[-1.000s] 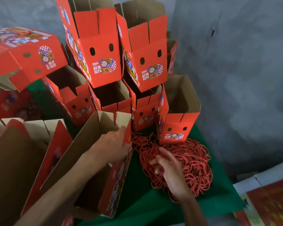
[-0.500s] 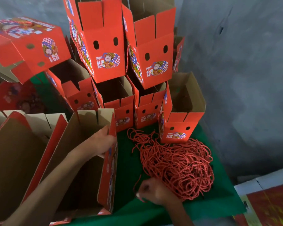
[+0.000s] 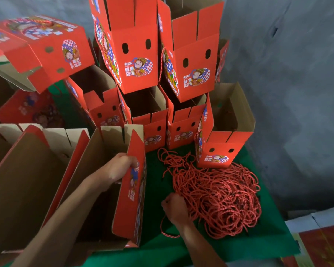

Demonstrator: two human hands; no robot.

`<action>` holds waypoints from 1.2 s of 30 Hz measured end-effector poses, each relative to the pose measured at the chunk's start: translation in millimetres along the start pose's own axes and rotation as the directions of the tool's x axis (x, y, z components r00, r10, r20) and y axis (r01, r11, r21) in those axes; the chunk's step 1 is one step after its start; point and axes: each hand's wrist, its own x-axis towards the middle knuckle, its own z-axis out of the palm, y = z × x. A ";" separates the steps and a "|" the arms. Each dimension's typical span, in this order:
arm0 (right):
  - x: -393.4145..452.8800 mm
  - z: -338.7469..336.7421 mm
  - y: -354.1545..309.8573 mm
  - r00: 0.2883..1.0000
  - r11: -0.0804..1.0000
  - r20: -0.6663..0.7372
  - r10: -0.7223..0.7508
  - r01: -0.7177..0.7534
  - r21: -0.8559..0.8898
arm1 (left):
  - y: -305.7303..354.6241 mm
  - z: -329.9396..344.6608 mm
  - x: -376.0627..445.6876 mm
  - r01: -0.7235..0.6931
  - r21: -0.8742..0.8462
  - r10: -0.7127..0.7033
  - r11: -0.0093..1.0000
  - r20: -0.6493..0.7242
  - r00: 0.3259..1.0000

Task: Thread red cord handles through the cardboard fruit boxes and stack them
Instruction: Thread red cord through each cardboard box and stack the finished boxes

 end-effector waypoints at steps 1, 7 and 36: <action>0.7 -1.4 -2.1 1.000 1.000 0.007 -0.011 0.011 -0.006 | -1.5 -2.7 1.3 -0.002 -0.012 0.002 1.000 0.004 1.000; 4.5 -28.0 -44.0 0.986 0.820 -0.018 -0.169 0.150 0.552 | -4.8 -10.6 0.2 -0.039 -0.050 0.043 0.998 0.096 0.994; -2.2 -43.5 -88.0 0.908 0.681 -0.023 -0.419 0.330 0.654 | -20.9 37.4 -8.1 -0.340 0.171 0.366 0.925 -0.149 0.919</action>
